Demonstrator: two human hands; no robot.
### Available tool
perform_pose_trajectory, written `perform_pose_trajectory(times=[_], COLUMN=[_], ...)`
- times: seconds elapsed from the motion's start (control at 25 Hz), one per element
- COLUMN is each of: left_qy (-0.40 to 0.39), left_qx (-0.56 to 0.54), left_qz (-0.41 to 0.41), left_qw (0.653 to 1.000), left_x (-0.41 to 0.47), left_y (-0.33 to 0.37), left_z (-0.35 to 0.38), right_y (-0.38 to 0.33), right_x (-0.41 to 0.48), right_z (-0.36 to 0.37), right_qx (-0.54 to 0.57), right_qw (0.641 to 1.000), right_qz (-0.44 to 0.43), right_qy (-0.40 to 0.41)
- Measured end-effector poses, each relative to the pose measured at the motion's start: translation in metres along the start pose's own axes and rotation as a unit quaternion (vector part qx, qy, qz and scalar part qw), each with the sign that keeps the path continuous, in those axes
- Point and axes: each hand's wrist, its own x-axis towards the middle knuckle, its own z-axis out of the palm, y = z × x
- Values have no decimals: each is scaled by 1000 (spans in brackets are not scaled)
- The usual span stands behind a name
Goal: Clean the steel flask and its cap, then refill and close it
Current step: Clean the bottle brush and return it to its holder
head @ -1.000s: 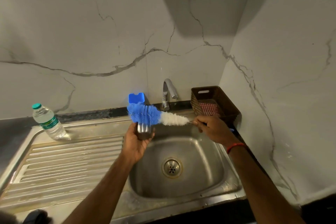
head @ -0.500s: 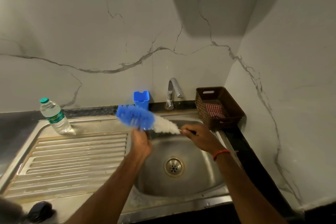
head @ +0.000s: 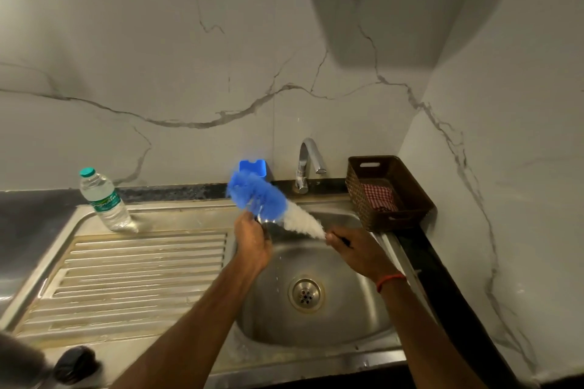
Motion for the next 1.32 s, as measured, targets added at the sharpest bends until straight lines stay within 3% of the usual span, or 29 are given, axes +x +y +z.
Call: perform_pose_trajectory(times=[0.16, 0.32, 0.52, 0.6, 0.8, 1.04, 1.32], left_qy=[-11, -13, -21, -41, -5, 35, 89], left_qx=[-17, -44, -121, -132, -197, -131, -22], left_qz=[-5, -31, -69, -83, -102, -71, -7], left_qw=[1000, 998, 990, 987, 975, 988, 996], left_x=[1, -4, 2, -2, -2, 11, 3], left_y=[3, -9, 12, 4, 6, 17, -6], left_z=[-3, 8, -3, 1, 13, -13, -5], right_y=[25, -21, 16, 2, -36, 4, -41], right_x=[-29, 9, -38, -28, 3, -36, 2], right_z=[4, 7, 12, 16, 21, 16, 17], right_qx=[33, 30, 73, 93, 108, 125, -44], right_qw=[998, 999, 992, 991, 993, 983, 999], right_qz=[57, -11, 100, 92, 46, 129, 8], right_qy=[-15, 3, -4, 0, -10, 36, 6])
